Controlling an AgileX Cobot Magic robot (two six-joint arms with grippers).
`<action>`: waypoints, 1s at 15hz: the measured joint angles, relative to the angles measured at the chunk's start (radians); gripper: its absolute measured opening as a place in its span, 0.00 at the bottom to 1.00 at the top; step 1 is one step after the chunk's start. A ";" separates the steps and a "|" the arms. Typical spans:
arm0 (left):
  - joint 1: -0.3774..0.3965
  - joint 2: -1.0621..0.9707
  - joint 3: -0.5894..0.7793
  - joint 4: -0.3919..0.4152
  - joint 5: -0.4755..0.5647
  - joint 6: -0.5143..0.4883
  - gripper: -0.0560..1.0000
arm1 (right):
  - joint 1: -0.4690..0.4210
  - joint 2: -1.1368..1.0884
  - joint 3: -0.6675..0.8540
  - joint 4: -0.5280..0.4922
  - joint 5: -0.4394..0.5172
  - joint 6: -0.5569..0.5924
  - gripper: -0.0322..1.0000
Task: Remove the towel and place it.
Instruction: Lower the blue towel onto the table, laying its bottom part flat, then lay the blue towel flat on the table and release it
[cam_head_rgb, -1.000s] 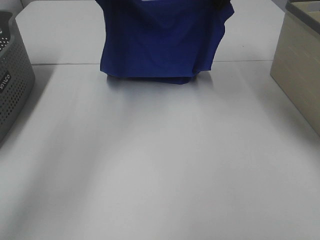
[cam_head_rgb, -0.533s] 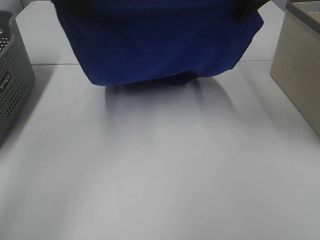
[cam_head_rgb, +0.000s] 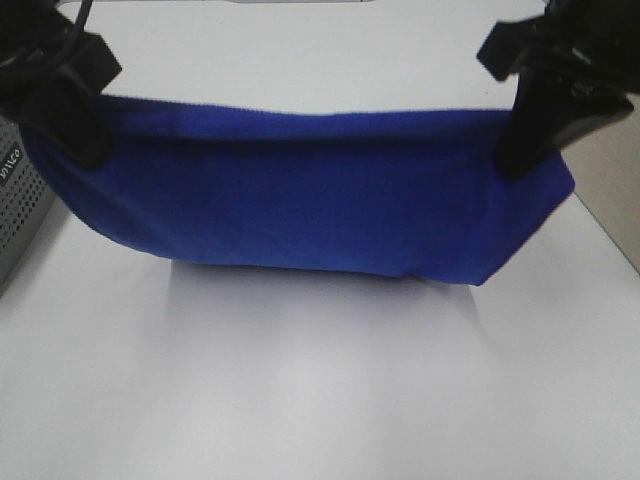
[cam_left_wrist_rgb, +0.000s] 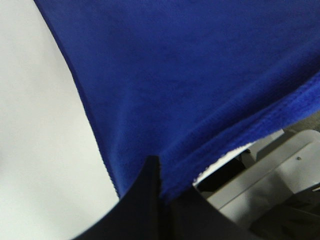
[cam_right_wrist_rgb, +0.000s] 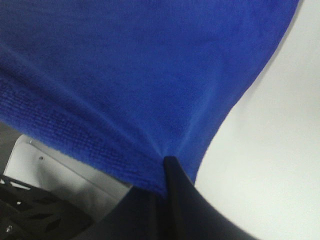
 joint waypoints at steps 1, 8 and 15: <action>0.000 -0.007 0.051 -0.028 0.000 0.000 0.05 | 0.000 -0.009 0.050 0.009 -0.001 0.007 0.03; -0.003 -0.016 0.314 -0.152 -0.018 -0.020 0.05 | 0.003 -0.023 0.267 0.049 -0.020 0.021 0.03; -0.146 -0.016 0.442 -0.198 -0.032 -0.062 0.05 | 0.003 -0.023 0.425 0.050 -0.020 -0.010 0.03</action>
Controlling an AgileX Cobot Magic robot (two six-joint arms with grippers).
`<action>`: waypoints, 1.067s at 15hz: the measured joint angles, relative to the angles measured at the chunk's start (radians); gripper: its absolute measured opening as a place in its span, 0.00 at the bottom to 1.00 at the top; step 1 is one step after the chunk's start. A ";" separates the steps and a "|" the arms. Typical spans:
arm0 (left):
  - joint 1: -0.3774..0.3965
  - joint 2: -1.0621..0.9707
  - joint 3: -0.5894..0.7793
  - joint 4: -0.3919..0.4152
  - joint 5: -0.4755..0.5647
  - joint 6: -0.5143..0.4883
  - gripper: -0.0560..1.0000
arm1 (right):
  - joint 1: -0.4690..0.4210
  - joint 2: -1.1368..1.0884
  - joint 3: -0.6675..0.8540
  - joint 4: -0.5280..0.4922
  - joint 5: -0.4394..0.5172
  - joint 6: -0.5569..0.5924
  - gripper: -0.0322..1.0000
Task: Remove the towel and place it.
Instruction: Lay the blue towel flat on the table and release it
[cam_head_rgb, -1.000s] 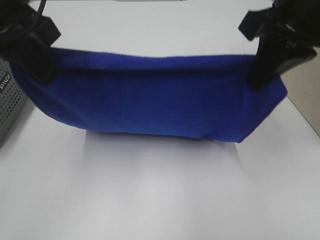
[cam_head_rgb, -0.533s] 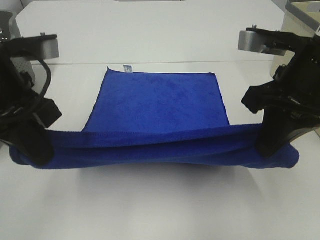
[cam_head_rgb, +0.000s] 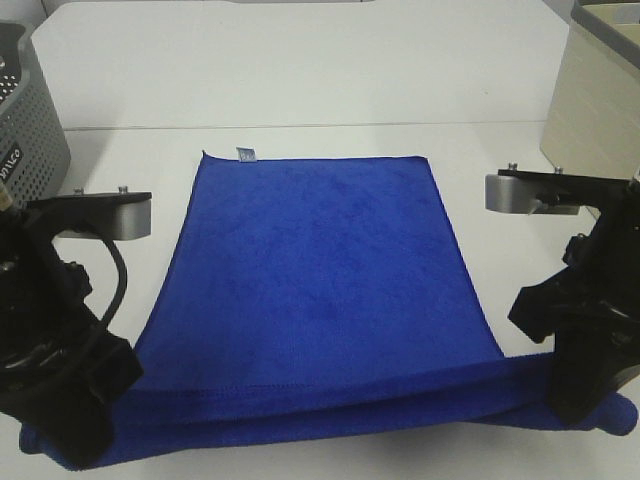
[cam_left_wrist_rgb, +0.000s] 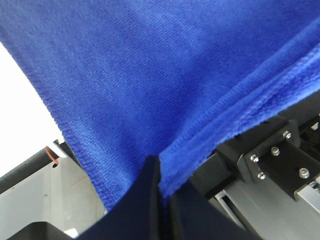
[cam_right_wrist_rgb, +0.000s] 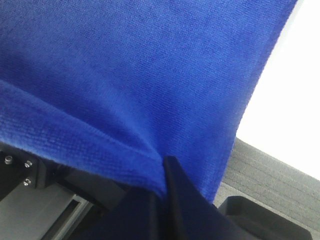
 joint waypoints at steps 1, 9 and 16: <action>-0.014 0.009 0.000 0.005 0.000 -0.007 0.05 | 0.000 0.000 0.011 -0.002 0.000 -0.007 0.03; -0.025 0.248 0.000 -0.017 -0.004 0.072 0.05 | 0.000 0.193 0.051 0.003 -0.003 -0.068 0.03; -0.025 0.429 -0.038 -0.030 -0.005 0.148 0.05 | 0.000 0.403 0.050 0.019 -0.006 -0.078 0.03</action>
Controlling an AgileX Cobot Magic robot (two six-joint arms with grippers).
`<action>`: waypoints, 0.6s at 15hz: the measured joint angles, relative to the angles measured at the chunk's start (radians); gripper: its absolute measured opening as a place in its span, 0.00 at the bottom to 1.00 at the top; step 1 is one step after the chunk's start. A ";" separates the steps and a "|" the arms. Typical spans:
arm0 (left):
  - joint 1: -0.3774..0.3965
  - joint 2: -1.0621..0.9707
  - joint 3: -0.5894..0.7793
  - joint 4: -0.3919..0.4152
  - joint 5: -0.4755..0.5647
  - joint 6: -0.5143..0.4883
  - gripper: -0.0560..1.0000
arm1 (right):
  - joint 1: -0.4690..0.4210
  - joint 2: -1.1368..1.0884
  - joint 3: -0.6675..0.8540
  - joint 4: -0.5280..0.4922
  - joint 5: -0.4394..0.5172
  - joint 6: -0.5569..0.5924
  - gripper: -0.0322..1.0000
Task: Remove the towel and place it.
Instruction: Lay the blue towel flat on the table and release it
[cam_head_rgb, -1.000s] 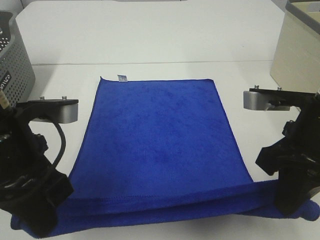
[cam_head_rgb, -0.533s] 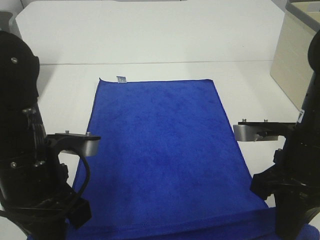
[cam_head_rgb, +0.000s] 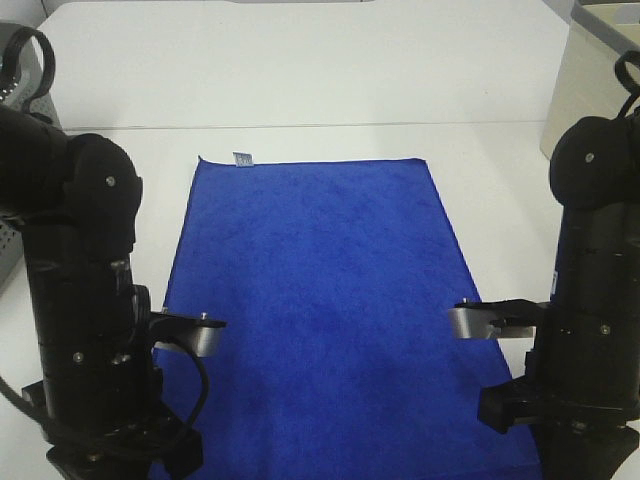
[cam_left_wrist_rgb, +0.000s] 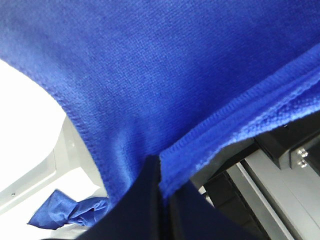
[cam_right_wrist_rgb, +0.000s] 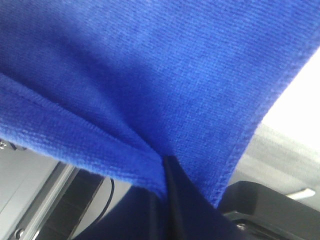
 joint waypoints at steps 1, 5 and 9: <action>0.000 0.023 -0.008 0.000 0.000 0.007 0.05 | 0.000 0.021 0.000 0.000 -0.001 -0.003 0.03; 0.000 0.077 -0.040 0.002 0.001 0.035 0.05 | -0.001 0.055 -0.001 -0.001 -0.001 -0.007 0.03; 0.000 0.100 -0.056 0.015 0.007 0.040 0.05 | -0.001 0.055 -0.001 0.011 -0.001 -0.007 0.03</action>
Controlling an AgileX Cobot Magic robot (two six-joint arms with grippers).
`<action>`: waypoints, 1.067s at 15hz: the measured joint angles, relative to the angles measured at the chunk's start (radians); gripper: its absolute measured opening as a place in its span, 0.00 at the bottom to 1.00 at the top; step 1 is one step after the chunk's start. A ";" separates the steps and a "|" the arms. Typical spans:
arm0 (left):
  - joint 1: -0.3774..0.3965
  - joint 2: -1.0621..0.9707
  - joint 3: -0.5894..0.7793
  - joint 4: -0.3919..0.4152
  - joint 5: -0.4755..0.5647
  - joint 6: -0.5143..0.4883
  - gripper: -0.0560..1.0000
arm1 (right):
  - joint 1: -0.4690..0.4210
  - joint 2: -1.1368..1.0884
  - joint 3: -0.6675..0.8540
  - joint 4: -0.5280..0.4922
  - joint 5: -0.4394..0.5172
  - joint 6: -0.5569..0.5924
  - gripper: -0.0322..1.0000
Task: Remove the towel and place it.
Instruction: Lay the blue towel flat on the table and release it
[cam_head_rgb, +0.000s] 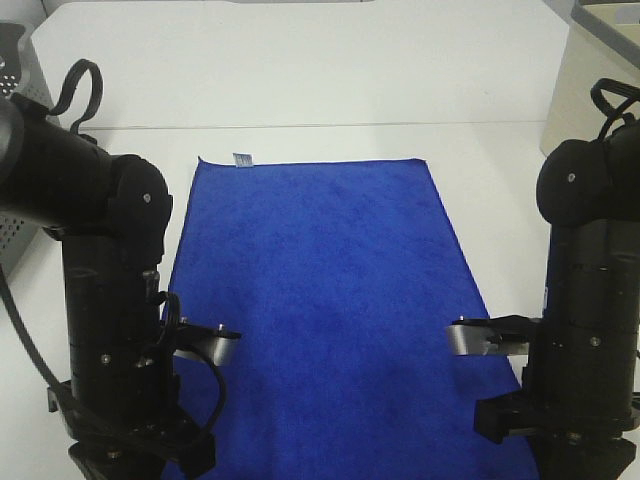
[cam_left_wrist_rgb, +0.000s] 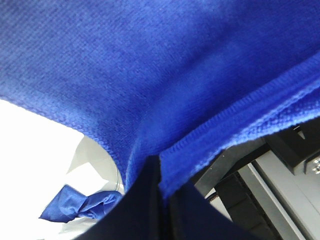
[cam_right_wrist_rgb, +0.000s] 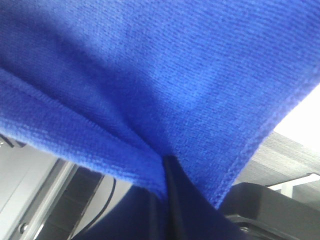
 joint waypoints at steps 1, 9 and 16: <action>0.000 0.005 0.000 0.004 0.001 0.000 0.05 | 0.000 0.000 0.000 0.007 0.000 0.000 0.03; 0.000 0.007 0.000 0.000 0.017 0.002 0.09 | 0.000 0.000 0.001 0.015 0.009 0.000 0.04; 0.000 0.007 0.000 0.025 0.025 0.002 0.34 | -0.002 0.000 0.001 0.012 0.019 -0.001 0.05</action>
